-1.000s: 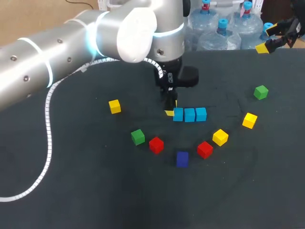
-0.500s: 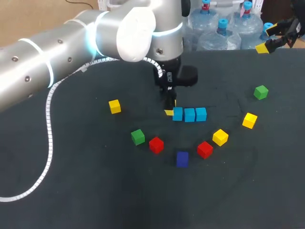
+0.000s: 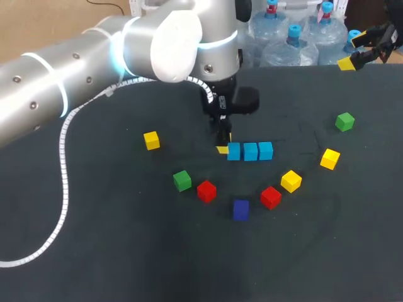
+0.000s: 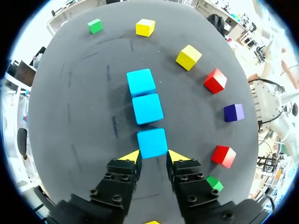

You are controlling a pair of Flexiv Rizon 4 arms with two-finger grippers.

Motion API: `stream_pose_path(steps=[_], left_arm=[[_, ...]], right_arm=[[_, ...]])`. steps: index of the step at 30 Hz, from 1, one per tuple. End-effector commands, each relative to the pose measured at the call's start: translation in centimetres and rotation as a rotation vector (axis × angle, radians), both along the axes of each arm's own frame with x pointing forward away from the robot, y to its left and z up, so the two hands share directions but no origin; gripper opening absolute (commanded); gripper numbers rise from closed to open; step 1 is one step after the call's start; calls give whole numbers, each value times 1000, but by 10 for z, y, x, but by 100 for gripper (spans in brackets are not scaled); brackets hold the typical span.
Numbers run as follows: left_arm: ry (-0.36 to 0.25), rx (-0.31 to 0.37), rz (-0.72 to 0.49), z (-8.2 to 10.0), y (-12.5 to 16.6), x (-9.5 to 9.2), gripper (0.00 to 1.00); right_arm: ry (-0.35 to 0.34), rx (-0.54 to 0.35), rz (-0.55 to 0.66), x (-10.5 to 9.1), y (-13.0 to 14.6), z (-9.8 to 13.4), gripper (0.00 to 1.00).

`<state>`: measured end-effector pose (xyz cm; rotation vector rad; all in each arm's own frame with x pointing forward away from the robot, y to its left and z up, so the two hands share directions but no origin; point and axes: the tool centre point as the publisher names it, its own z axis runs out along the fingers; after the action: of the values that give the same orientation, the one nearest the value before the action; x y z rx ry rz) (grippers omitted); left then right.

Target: Place the blue cubes, place green cubes on the blue cubes, place the yellow cubes on the green cubes, then place the red cubes on the yellow cubes, and place purple cube on the red cubes.

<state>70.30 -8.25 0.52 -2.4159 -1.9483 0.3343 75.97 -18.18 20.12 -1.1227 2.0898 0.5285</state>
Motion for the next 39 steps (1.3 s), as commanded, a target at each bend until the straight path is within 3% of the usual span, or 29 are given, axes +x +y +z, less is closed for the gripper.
stream_pose_path(steps=[1,39], left_arm=[[1,-1,3,0,2,-2,0],[10,-1,12,-1,-3,0,0]], right_arm=[[-1,0,-1,0,0,0,100],[-1,0,-1,0,0,0,100]])
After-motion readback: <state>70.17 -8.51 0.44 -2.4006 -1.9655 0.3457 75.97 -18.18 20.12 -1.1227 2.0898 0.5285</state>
